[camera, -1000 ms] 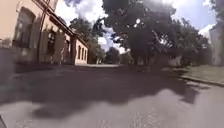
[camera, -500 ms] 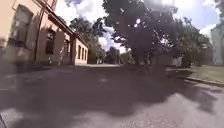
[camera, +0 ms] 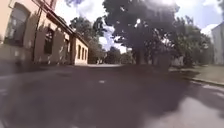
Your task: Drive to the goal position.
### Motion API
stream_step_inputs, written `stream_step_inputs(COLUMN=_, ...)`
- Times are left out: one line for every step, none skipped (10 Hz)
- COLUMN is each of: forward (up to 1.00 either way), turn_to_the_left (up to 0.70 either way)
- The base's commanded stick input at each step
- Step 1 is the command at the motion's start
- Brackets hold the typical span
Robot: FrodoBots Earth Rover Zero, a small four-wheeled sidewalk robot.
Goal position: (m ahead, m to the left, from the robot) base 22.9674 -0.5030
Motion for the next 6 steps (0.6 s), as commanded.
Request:
stream_step_inputs(forward=0.85, turn_to_the_left=0.01)
stream_step_inputs(forward=0.85, turn_to_the_left=0.01)
stream_step_inputs(forward=0.85, turn_to_the_left=0.01)
stream_step_inputs(forward=0.85, turn_to_the_left=0.01)
stream_step_inputs(forward=0.85, turn_to_the_left=0.01)
stream_step_inputs(forward=0.85, turn_to_the_left=0.01)
